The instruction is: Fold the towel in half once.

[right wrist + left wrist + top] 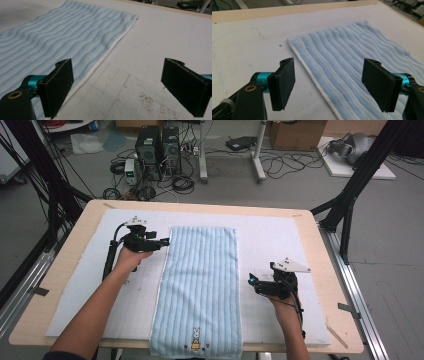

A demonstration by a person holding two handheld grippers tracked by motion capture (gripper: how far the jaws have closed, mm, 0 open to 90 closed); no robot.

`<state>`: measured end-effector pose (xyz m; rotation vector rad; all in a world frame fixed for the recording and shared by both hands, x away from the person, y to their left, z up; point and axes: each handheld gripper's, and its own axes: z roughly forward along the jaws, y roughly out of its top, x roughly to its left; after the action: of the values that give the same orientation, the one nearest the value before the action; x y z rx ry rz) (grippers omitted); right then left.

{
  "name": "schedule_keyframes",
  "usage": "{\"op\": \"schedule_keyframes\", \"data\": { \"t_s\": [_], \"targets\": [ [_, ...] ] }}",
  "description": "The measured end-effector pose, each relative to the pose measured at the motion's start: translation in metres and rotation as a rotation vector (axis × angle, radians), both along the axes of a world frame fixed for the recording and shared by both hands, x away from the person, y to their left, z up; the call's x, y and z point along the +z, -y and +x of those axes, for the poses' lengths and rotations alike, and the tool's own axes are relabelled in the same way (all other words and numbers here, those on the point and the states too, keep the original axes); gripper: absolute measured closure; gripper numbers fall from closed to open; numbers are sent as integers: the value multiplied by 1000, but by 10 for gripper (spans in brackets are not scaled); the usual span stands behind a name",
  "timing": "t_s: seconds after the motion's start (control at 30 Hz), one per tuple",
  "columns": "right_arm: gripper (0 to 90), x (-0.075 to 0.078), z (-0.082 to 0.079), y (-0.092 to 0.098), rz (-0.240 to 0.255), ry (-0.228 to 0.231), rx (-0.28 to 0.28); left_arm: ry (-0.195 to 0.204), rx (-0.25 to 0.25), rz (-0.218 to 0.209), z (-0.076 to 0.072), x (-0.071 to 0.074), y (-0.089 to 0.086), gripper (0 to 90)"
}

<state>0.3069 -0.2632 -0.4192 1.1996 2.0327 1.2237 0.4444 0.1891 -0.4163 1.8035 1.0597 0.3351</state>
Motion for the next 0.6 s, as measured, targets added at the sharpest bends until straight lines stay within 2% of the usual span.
{"op": "schedule_keyframes", "data": {
  "t_s": [0.07,0.2,0.37,0.47,0.6],
  "targets": [
    [101,0,0,0,3,-4,-6,-23,-5,19,8,-4,6,289],
    [101,-1,1,1,3,-4,-6,-40,-1,59,19,-13,19,311],
    [101,0,0,1,10,-8,-10,-56,42,143,26,-25,30,382],
    [101,-1,0,2,14,-9,-13,-70,45,183,28,-30,33,441],
    [101,-2,0,1,12,-13,-12,-48,32,225,27,-31,34,531]
  ]
}}
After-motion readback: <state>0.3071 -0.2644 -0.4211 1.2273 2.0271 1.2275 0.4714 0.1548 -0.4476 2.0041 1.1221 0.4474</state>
